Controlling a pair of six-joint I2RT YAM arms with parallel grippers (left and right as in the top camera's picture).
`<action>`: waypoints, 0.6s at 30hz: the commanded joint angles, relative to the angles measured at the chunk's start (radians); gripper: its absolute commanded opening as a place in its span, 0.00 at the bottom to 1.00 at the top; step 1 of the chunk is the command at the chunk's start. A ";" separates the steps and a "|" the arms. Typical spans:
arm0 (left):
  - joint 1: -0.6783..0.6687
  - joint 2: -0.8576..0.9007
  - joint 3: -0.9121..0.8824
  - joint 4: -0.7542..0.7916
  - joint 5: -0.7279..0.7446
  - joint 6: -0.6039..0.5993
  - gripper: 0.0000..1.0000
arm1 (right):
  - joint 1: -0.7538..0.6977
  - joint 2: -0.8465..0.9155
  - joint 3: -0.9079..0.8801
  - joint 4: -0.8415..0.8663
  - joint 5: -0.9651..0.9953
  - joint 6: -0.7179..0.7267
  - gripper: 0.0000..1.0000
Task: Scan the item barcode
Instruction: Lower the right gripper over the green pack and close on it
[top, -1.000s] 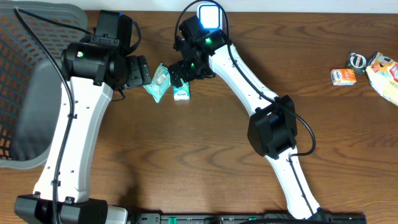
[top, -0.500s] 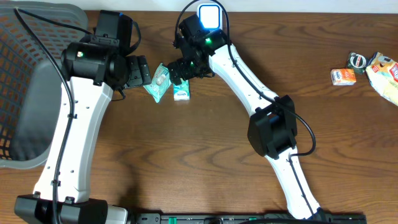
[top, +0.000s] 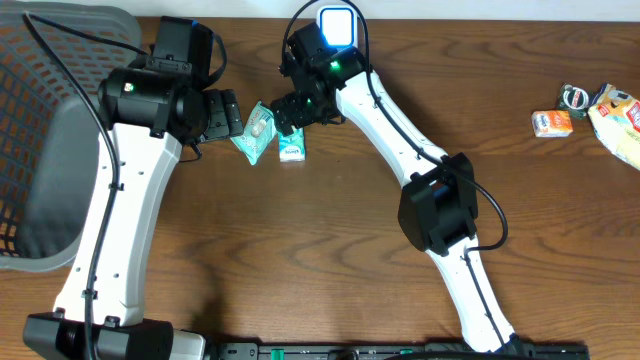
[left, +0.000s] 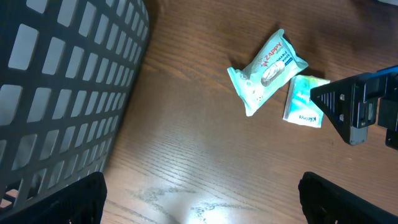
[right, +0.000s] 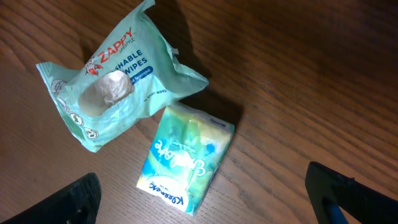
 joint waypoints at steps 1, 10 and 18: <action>0.002 -0.002 -0.003 -0.002 -0.012 -0.009 0.98 | 0.007 0.007 -0.006 -0.006 0.008 0.015 0.99; 0.002 -0.002 -0.003 -0.002 -0.012 -0.009 0.98 | 0.017 0.007 -0.006 -0.022 0.008 0.033 0.99; 0.002 -0.002 -0.003 -0.002 -0.012 -0.009 0.98 | 0.037 0.007 -0.006 -0.025 0.008 0.032 0.99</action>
